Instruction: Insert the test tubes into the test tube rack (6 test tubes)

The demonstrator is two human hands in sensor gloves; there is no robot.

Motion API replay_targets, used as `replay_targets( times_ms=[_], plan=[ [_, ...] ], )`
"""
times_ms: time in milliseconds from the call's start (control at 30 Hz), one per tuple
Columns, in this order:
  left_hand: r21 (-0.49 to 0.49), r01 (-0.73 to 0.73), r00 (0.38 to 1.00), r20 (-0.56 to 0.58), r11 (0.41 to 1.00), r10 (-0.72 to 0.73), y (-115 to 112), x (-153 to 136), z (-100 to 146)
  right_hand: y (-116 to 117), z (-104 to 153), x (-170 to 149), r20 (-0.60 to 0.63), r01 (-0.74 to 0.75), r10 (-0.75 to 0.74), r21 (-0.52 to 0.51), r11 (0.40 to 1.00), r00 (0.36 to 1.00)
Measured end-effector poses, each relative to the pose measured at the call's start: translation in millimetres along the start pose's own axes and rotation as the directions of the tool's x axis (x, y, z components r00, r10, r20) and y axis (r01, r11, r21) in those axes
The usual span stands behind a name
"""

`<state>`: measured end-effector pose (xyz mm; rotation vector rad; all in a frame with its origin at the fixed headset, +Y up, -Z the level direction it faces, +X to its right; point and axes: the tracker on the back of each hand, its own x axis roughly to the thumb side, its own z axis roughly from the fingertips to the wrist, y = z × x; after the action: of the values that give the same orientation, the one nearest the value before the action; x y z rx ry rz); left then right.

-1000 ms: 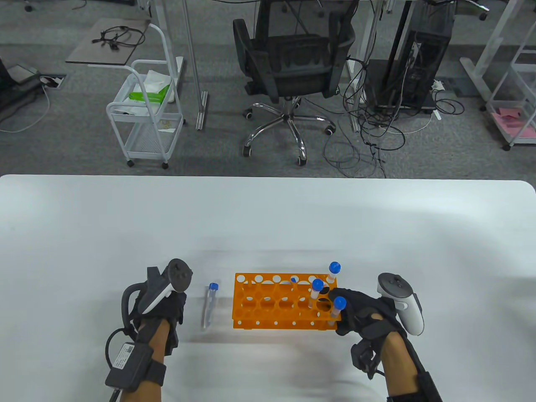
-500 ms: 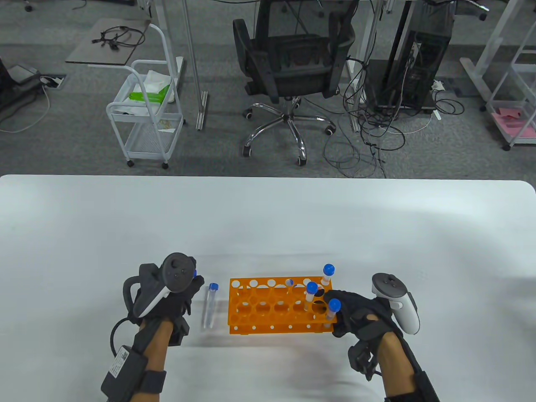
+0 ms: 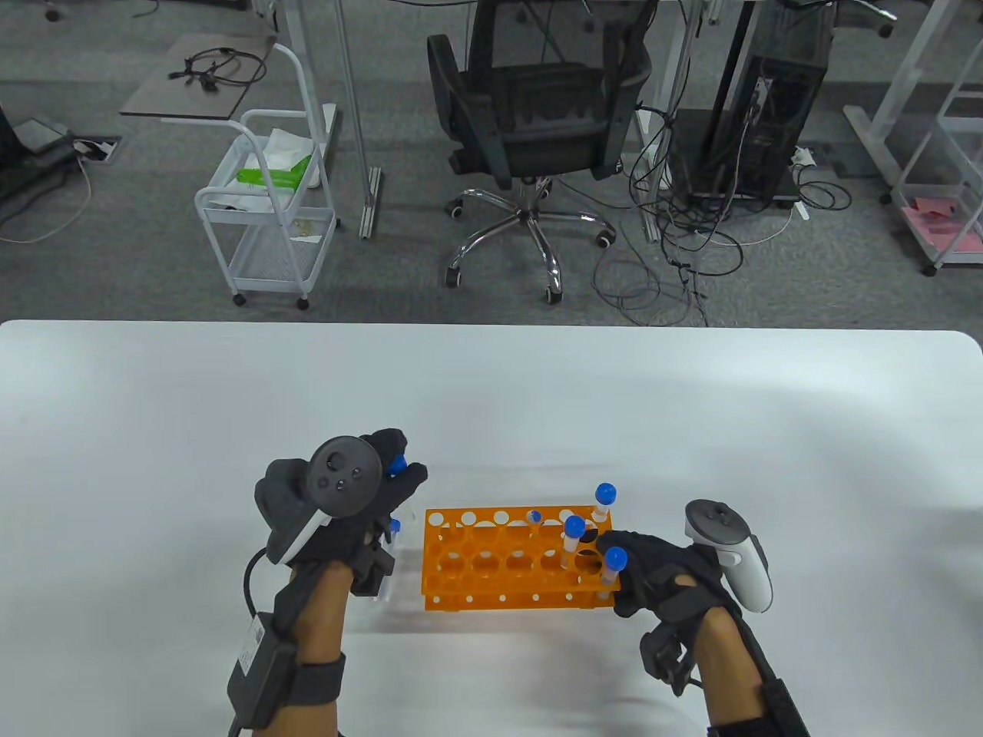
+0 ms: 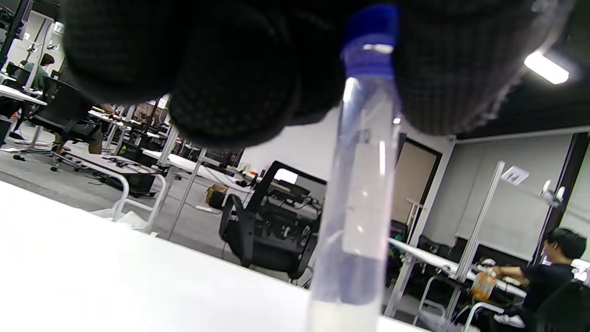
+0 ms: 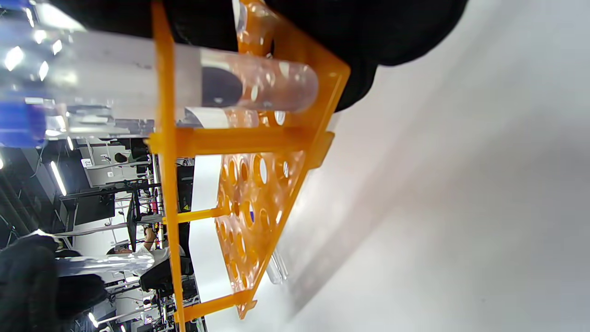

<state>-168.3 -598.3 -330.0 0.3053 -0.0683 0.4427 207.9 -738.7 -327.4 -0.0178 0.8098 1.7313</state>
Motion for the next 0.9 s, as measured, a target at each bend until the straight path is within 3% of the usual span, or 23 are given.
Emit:
replay_targets(
  times_ms=[233,900],
  plan=[
    [0.034,-0.023,0.998,0.051,0.999,0.021,-2,9,4,0,-1,0,-0.004,-0.013,0.013,0.001,1.0,1.0],
    [-0.08,0.009,0.999,0.041,0.997,-0.006,-18,14,5,0,0,-1,0.007,0.007,-0.007,0.009,1.0,1.0]
  ],
)
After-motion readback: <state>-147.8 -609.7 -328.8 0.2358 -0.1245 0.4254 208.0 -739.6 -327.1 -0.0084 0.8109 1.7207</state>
